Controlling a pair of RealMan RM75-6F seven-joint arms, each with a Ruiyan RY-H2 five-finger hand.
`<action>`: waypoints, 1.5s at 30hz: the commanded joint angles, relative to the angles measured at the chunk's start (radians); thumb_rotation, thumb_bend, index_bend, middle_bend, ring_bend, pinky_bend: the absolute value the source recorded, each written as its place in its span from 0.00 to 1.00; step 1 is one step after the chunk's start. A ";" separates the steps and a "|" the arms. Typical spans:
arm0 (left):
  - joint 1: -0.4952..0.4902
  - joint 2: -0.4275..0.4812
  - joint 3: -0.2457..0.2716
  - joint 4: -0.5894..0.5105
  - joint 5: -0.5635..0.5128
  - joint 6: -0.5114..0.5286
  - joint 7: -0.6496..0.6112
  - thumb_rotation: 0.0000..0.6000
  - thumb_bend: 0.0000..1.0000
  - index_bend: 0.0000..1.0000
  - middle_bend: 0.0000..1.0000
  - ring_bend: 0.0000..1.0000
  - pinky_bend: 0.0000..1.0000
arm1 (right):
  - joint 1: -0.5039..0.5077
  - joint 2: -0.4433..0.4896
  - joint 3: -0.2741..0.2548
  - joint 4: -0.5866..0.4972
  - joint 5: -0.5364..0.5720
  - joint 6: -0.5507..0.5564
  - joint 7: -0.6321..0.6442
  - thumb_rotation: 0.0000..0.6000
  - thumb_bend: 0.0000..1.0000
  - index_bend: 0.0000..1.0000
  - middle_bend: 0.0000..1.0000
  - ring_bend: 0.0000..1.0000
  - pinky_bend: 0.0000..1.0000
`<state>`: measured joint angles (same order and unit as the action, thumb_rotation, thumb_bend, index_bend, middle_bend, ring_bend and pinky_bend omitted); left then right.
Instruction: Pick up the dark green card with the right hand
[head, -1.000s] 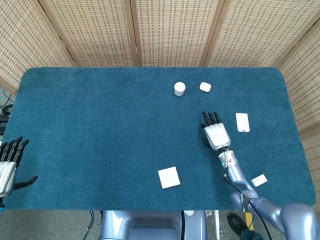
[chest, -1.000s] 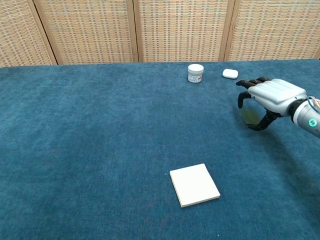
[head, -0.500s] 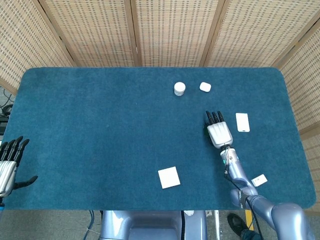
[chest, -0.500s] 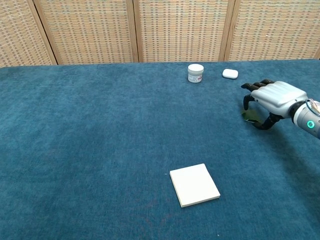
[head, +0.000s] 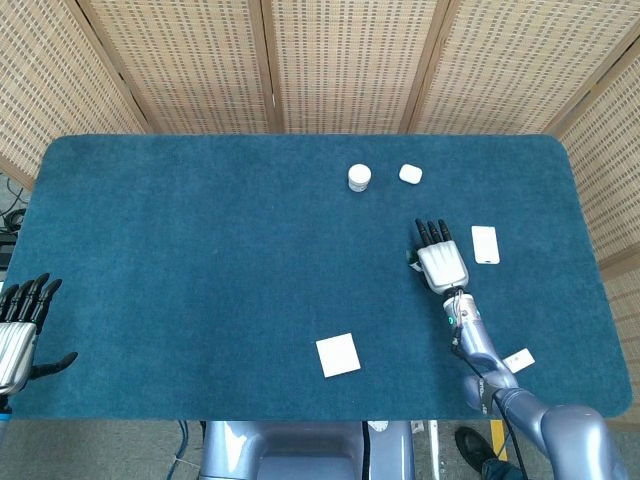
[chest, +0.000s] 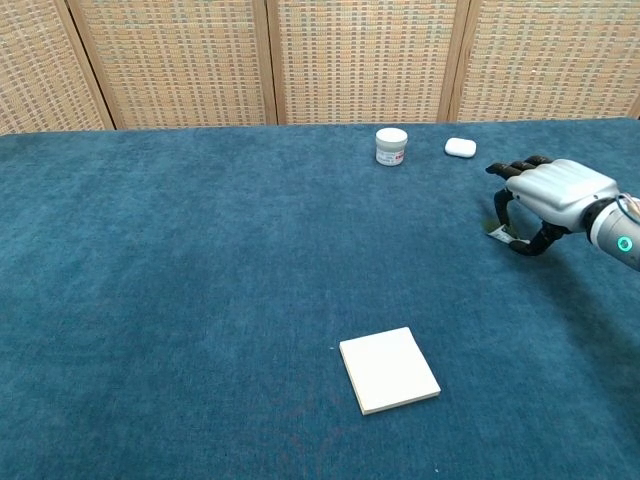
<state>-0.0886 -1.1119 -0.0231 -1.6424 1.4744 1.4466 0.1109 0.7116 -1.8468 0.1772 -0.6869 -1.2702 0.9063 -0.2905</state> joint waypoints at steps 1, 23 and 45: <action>0.000 0.001 0.000 0.000 0.001 0.001 -0.001 1.00 0.00 0.00 0.00 0.00 0.00 | 0.001 0.008 0.002 -0.017 0.004 -0.017 0.011 1.00 0.35 0.48 0.00 0.00 0.00; -0.002 0.002 -0.001 -0.001 -0.004 -0.003 -0.002 1.00 0.00 0.00 0.00 0.00 0.00 | 0.011 0.055 0.010 -0.092 0.034 -0.084 0.015 1.00 0.62 0.67 0.01 0.00 0.00; -0.013 0.003 -0.009 -0.002 -0.027 -0.025 0.000 1.00 0.00 0.00 0.00 0.00 0.00 | 0.173 0.082 0.152 0.121 0.029 0.090 0.010 1.00 0.62 0.68 0.05 0.00 0.00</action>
<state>-0.1018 -1.1097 -0.0325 -1.6446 1.4468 1.4223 0.1116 0.8952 -1.7816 0.3338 -0.5422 -1.2302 0.9771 -0.2986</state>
